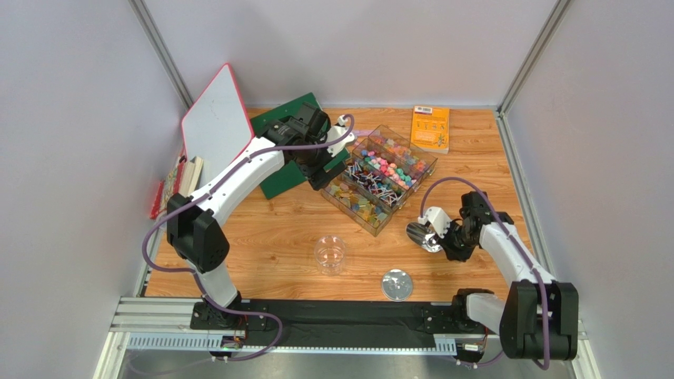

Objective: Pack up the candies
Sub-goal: Pick up the spatula from the center of the board.

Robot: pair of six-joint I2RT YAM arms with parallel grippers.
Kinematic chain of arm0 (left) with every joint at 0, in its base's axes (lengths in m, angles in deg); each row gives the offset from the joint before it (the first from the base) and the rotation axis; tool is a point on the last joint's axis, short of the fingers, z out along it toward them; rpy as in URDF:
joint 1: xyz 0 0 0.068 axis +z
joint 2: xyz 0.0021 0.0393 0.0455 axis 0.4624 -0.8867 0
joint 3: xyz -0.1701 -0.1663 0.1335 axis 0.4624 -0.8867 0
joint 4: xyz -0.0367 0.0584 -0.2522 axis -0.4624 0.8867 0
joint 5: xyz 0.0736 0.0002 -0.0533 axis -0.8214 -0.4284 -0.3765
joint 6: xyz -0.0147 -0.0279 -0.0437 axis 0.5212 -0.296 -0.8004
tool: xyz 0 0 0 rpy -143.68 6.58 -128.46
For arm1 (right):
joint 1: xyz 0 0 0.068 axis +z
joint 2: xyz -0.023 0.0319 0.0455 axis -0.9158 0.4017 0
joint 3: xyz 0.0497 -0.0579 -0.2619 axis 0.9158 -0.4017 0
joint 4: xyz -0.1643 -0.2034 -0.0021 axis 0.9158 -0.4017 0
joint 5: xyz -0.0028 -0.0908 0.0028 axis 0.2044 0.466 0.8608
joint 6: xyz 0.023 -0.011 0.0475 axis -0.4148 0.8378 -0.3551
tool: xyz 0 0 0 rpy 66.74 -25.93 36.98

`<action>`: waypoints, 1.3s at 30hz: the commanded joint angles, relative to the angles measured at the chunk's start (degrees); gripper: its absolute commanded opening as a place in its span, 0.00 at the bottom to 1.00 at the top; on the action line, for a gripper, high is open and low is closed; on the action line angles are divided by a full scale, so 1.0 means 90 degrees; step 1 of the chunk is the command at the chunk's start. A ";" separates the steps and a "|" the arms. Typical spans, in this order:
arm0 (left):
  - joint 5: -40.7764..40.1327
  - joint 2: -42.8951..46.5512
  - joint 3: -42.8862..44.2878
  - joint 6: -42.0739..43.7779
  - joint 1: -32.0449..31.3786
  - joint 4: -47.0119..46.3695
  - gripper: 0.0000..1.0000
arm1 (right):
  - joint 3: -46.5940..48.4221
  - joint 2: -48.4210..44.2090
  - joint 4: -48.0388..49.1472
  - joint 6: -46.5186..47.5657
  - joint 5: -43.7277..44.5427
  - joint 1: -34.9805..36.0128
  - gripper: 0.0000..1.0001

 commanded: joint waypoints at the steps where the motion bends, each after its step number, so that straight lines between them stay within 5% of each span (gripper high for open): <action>1: 0.0614 -0.0031 0.0235 -0.0564 -0.0036 -0.0049 0.96 | 0.0203 -0.0991 -0.0066 0.0263 0.0168 -0.0021 0.00; 7: 0.1980 -0.0215 0.0681 -0.0974 -0.0036 0.0137 0.99 | 0.1703 -0.1318 -0.0973 0.0763 -0.0417 0.0017 0.00; 15: 0.2985 -0.0880 0.1805 -0.1756 -0.0036 -0.0311 0.61 | 0.3972 0.0614 -0.1356 -0.0331 -0.0877 0.0817 0.00; 22: 0.3554 -0.1017 0.2109 -0.2118 -0.0026 -0.0654 0.70 | 0.4569 0.1066 -0.1396 -0.0584 -0.0623 0.1530 0.00; 39: 0.3750 -0.1173 0.1924 -0.1961 -0.0310 -0.0703 0.70 | 0.4842 0.1719 -0.0917 -0.0897 -0.0466 0.2107 0.00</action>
